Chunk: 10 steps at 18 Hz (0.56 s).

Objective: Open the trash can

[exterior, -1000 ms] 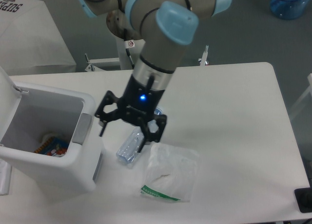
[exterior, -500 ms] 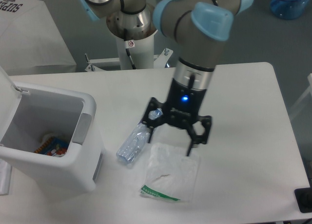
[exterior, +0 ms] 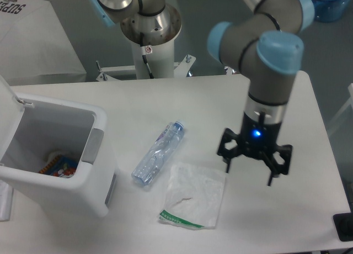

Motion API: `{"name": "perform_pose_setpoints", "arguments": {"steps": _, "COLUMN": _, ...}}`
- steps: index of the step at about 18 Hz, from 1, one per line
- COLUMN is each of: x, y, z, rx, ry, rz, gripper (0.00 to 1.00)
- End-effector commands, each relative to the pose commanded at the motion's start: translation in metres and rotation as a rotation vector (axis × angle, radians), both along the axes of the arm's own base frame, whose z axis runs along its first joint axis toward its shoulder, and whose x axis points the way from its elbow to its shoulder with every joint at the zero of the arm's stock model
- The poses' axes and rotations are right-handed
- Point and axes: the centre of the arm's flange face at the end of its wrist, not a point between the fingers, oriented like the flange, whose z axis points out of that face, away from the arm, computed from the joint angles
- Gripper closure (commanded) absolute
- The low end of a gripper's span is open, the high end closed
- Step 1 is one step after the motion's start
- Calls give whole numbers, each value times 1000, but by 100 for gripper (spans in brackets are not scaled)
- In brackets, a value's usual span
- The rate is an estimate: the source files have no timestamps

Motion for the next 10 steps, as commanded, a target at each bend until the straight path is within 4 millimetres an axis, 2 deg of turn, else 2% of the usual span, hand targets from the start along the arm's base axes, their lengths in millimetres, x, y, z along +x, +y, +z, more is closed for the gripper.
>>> {"name": "perform_pose_setpoints", "arguments": {"steps": 4, "x": -14, "y": 1, "z": 10, "rx": -126, "ry": -43, "rz": -142, "gripper": 0}}
{"name": "perform_pose_setpoints", "arguments": {"steps": 7, "x": -13, "y": 2, "z": -2, "rx": -195, "ry": -34, "rz": -177, "gripper": 0}}
{"name": "perform_pose_setpoints", "arguments": {"steps": 10, "x": -9, "y": 7, "z": -5, "rx": -216, "ry": -25, "rz": -185, "gripper": 0}}
